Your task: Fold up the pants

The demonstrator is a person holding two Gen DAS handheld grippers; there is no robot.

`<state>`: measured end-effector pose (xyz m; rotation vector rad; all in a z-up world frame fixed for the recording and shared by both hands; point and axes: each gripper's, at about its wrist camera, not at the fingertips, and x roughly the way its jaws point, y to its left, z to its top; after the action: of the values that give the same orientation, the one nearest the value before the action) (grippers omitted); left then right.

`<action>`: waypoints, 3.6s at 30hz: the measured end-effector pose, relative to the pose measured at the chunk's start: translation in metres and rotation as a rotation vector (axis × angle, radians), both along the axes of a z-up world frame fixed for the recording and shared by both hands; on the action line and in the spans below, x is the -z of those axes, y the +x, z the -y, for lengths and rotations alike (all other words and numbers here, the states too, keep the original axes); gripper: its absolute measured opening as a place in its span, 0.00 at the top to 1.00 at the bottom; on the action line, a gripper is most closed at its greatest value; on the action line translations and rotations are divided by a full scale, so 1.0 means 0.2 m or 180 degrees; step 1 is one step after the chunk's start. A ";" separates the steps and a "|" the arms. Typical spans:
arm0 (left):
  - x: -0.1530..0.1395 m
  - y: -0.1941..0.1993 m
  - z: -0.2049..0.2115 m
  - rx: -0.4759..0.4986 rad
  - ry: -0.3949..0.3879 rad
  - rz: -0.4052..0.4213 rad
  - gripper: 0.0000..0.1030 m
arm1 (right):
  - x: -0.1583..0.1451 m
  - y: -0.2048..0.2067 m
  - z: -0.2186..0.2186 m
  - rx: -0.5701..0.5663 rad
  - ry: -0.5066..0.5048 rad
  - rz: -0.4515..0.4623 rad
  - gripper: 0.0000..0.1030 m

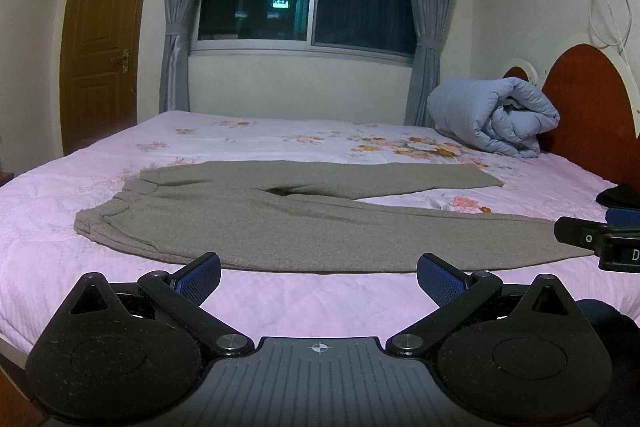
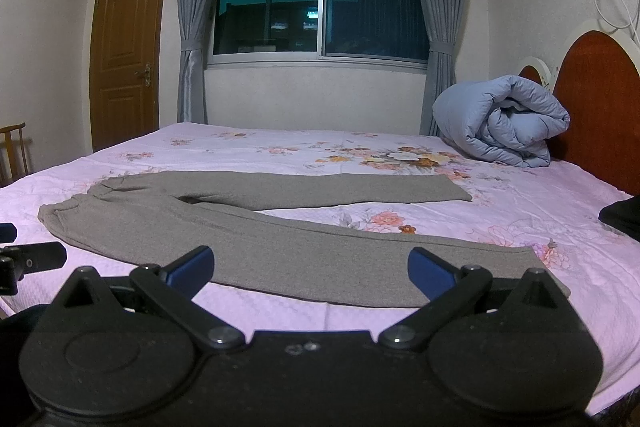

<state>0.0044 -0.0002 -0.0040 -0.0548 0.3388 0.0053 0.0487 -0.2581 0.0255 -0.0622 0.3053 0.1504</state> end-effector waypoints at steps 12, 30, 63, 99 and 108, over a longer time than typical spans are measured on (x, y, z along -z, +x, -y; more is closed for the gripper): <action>0.00 0.00 0.00 0.0001 0.0000 -0.0001 0.00 | 0.00 0.00 0.00 0.0001 0.0001 0.0000 0.06; 0.00 0.00 0.00 -0.0004 0.0002 -0.0004 0.00 | 0.00 0.00 0.00 0.0000 0.0002 0.0001 0.06; -0.17 1.25 -1.11 -0.0750 0.0041 -0.0342 0.00 | -0.29 0.95 -0.05 -0.0135 -0.0004 0.0077 0.06; 0.42 2.50 -1.71 -0.0316 -0.0552 -0.1086 0.69 | 0.27 2.60 -0.67 -0.0887 -0.0409 -0.1087 0.17; 0.28 2.44 -1.73 -0.0231 -0.0618 -0.0899 0.71 | 0.37 2.68 -0.65 -0.1109 -0.0550 -0.1316 0.32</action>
<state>0.4917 0.3456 -0.0593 -0.2604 0.6190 0.0523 0.5843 -0.1278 -0.0494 -0.2577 0.7200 0.4856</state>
